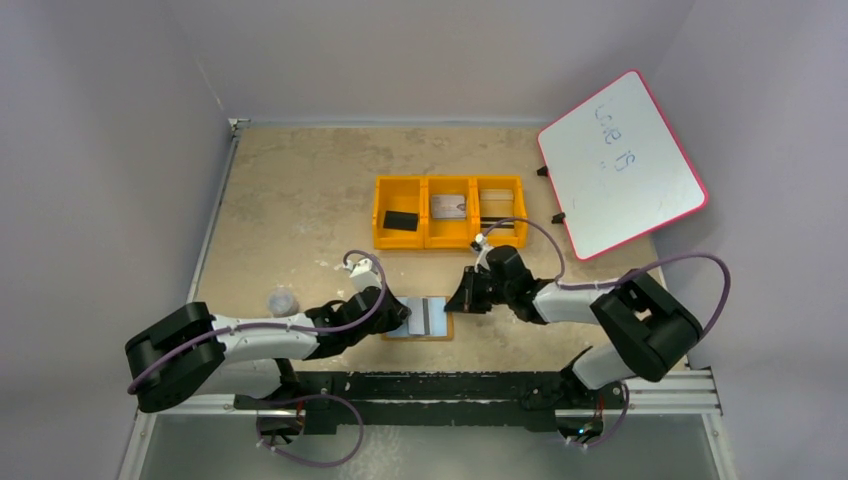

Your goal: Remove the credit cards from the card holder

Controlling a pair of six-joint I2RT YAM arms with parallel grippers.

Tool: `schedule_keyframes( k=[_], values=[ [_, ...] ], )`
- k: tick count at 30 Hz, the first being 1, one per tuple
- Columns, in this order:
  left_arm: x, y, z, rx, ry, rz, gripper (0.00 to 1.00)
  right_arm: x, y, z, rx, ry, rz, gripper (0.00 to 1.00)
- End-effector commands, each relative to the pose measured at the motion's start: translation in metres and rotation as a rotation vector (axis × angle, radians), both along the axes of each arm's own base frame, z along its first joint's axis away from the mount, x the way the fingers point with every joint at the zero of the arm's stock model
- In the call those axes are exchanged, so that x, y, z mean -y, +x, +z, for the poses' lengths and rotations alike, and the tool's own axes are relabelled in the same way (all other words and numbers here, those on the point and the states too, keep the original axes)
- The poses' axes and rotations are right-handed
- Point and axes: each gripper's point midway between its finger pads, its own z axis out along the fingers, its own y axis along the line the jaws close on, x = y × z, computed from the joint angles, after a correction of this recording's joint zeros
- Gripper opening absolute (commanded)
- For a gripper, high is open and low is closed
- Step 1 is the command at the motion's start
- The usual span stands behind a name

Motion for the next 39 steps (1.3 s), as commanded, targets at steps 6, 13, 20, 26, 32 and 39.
schedule_keyframes(
  k=[6,13,20,26,32,39],
  values=[
    [0.013,0.009,0.022,0.055,-0.036,-0.014,0.0,0.005,0.009,0.038,0.148,0.019,-0.01,0.15],
    [0.017,0.01,0.028,0.063,-0.051,-0.018,0.0,-0.013,-0.001,0.035,0.115,0.089,0.083,0.24],
    [0.014,0.009,0.029,0.063,-0.03,-0.021,0.0,-0.027,-0.006,0.027,0.094,0.114,0.138,0.2],
    [0.016,0.011,0.034,0.07,-0.017,-0.026,0.0,-0.025,0.0,0.015,0.084,0.018,0.118,0.19],
    [0.022,0.01,0.036,0.072,-0.037,-0.05,0.0,-0.025,-0.004,-0.003,0.041,-0.008,0.143,0.2],
    [0.036,0.006,0.029,0.04,-0.069,-0.087,0.05,-0.026,-0.006,-0.012,0.013,-0.019,0.15,0.18]
  ],
)
